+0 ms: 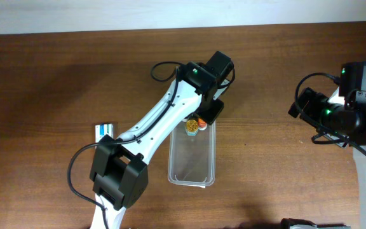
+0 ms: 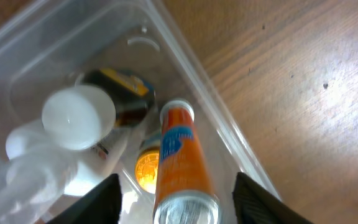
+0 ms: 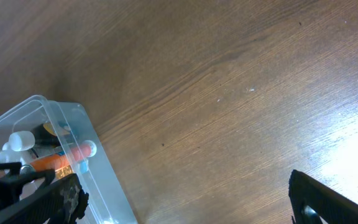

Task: Pack container
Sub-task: 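Place the orange tube into the container and release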

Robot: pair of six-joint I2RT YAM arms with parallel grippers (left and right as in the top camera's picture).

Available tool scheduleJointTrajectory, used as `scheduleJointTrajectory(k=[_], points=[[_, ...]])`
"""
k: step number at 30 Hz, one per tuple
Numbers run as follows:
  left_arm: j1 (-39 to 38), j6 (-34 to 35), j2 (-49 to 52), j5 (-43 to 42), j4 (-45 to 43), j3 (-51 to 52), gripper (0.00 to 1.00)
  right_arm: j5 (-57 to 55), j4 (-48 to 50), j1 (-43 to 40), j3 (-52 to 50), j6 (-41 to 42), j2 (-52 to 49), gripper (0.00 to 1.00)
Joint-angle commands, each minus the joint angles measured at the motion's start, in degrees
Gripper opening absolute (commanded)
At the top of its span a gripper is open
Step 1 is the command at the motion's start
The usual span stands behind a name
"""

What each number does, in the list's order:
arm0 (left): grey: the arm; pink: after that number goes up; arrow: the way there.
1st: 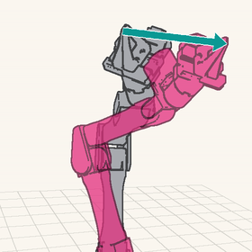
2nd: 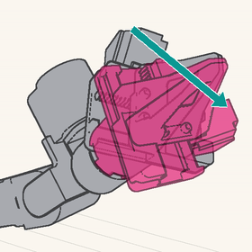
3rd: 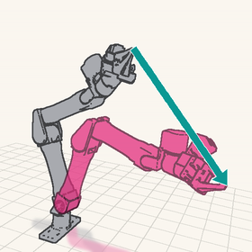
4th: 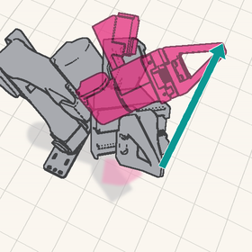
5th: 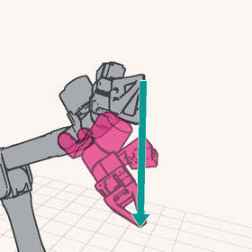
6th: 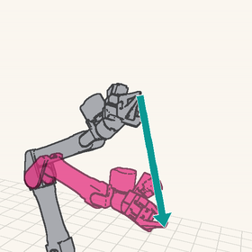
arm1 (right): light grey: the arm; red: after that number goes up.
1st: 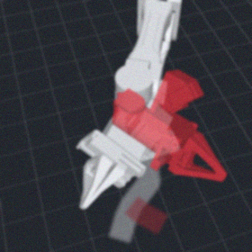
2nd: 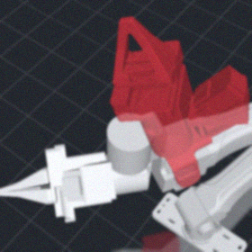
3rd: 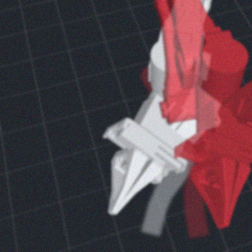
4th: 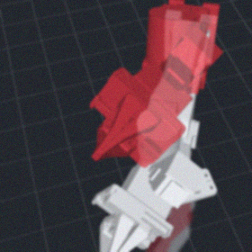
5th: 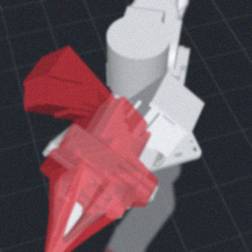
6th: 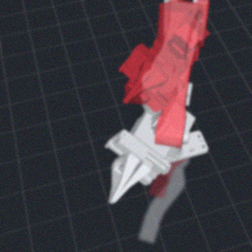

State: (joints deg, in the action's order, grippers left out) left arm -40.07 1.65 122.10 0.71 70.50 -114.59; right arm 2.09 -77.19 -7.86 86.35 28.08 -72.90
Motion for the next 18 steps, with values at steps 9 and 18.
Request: scheduleJointTrajectory(k=[9,18], points=[[1.1,0.1,-2.7,2.3,19.7,-20.7,0.65,0.3,0.0,-0.4,0.5,-0.1,0.2,0.98],[12.2,4.6,-8.6,3.4,26.2,-16.7,0.63,0.3,0.0,-0.4,0.5,-0.1,0.2,0.98]])
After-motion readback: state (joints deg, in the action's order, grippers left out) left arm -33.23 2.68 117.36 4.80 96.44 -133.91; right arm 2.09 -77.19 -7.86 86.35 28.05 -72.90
